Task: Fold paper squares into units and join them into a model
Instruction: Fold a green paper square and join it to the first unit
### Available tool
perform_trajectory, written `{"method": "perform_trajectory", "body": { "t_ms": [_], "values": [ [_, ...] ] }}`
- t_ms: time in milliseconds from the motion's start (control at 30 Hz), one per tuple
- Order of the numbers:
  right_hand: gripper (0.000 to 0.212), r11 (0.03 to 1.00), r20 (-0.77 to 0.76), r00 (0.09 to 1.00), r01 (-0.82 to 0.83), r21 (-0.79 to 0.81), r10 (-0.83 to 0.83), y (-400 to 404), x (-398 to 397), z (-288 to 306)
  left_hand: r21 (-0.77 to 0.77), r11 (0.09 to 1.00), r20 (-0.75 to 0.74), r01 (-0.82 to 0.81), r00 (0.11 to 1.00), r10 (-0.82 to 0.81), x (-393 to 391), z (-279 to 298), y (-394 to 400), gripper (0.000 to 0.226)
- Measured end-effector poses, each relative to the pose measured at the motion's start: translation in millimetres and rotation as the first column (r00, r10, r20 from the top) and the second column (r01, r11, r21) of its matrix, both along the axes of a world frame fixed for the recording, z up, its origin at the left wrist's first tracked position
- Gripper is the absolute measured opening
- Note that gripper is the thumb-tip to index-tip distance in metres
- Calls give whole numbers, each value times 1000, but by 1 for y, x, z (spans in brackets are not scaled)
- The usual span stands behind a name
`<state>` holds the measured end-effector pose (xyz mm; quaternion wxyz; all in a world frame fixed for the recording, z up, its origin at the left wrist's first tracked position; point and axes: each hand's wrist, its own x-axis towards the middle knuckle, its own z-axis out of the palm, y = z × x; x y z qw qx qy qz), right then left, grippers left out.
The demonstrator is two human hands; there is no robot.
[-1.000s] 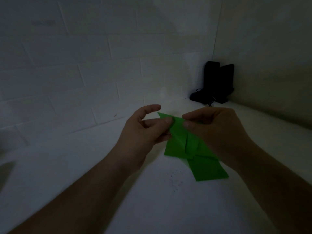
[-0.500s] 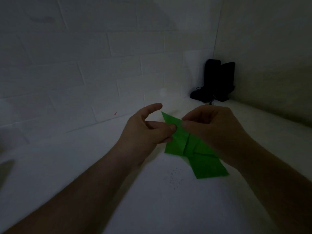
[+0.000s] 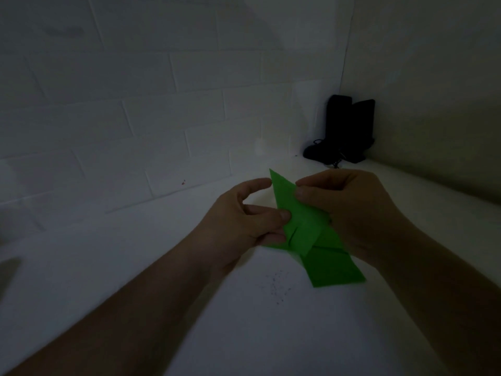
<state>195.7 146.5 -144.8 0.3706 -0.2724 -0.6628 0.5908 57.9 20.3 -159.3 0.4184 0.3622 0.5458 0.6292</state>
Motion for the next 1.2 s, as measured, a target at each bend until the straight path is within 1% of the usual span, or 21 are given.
{"method": "perform_trajectory", "body": {
  "t_ms": [67,133,200,267,400,567,667,733,800,867,967,1033,1100,1200],
  "values": [
    [10,1000,-12,1000,2,9,-2,-1,0,0,0,1000,11,4,1000,-4,-1,1,0,59],
    [10,1000,-19,1000,1,20,-1,-3,0,-1,7,999,61,43,997,-44,1,1,-1,49],
    [10,1000,-29,1000,9,14,-9,-3,0,-1,3,998,89,69,994,-69,2,0,-1,44],
    [10,1000,-32,999,13,7,-12,-2,0,-1,-1,997,74,71,995,-71,2,-2,-1,44],
    [10,1000,-28,999,20,10,-20,-1,1,2,25,996,17,90,996,-91,0,-4,0,58],
    [8,1000,-24,999,27,-2,-27,-1,1,2,30,990,-21,141,990,-140,-1,-3,-1,67],
    [10,1000,-41,999,13,-1,-13,-2,2,2,29,989,-46,142,989,-141,-3,-4,-2,70],
    [13,999,-29,1000,5,37,-3,-4,2,2,32,990,-50,136,990,-134,-3,-3,-2,67],
    [13,996,0,1000,11,93,-11,-6,2,2,37,991,-35,129,991,-128,-2,-3,-3,56],
    [15,994,0,1000,11,112,-11,-8,3,3,44,992,-22,117,993,-116,-2,-4,-3,46],
    [17,990,6,1000,9,140,-10,-10,3,3,33,992,-89,125,989,-121,-5,-5,-2,44],
    [15,988,19,1000,17,153,-20,-11,3,3,35,990,-112,139,985,-134,-6,-5,-2,44],
    [13,983,42,999,14,185,-22,-11,4,4,67,992,-95,111,990,-104,-5,-3,-2,38],
    [12,971,75,997,-4,240,-15,-14,4,5,129,991,-88,-34,995,46,-6,1,-3,34]
  ]
}}
